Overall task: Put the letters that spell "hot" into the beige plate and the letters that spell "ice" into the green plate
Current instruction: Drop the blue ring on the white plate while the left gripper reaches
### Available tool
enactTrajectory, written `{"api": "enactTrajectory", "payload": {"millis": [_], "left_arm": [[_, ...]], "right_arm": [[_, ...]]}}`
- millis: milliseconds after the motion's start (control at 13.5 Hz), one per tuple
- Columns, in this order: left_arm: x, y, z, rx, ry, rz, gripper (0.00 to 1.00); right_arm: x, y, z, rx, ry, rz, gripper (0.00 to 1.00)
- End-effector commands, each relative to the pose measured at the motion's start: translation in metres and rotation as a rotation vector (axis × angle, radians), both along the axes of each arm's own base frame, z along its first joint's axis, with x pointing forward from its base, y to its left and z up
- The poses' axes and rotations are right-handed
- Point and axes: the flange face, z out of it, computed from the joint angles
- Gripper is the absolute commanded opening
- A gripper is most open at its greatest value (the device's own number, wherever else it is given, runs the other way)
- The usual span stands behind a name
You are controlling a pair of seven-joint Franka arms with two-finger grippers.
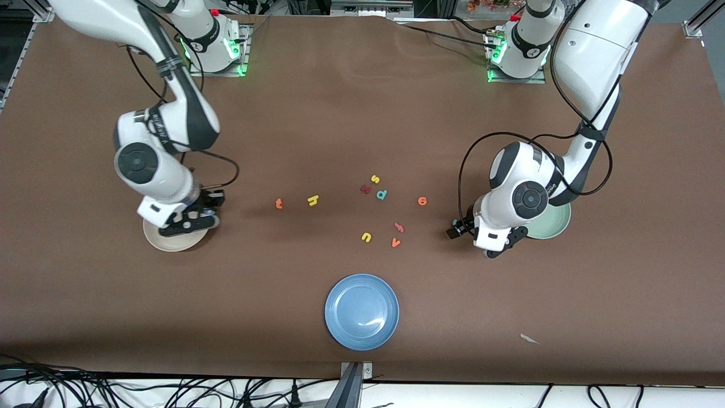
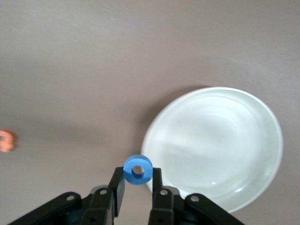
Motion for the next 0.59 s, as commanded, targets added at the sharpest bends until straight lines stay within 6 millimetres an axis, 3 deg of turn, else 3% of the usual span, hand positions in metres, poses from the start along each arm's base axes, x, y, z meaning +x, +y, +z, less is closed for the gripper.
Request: {"api": "enactTrajectory", "payload": {"millis": [0, 74, 222, 296, 518], "left_arm": [[-0.003, -0.009, -0.011, -0.003, -0.011, 0.091, 0.91], [-0.01, -0.01, -0.019, -0.003, -0.017, 0.095, 0.9], [-0.022, -0.008, -0.028, -0.013, -0.057, 0.098, 0.86], [-0.022, -0.008, -0.028, -0.013, -0.062, 0.096, 0.85], [-0.035, -0.023, -0.034, 0.031, -0.087, 0.009, 0.8]], "right_arm": [[-0.002, -0.027, -0.01, 0.007, 0.024, 0.049, 0.17], [0.0, -0.037, -0.015, 0.006, 0.028, 0.048, 0.27], [0.0, -0.039, -0.021, 0.008, 0.03, 0.038, 0.65], [-0.001, -0.039, -0.022, 0.014, 0.03, 0.027, 0.76], [-0.001, -0.038, -0.021, 0.026, 0.029, 0.011, 0.78]]}}
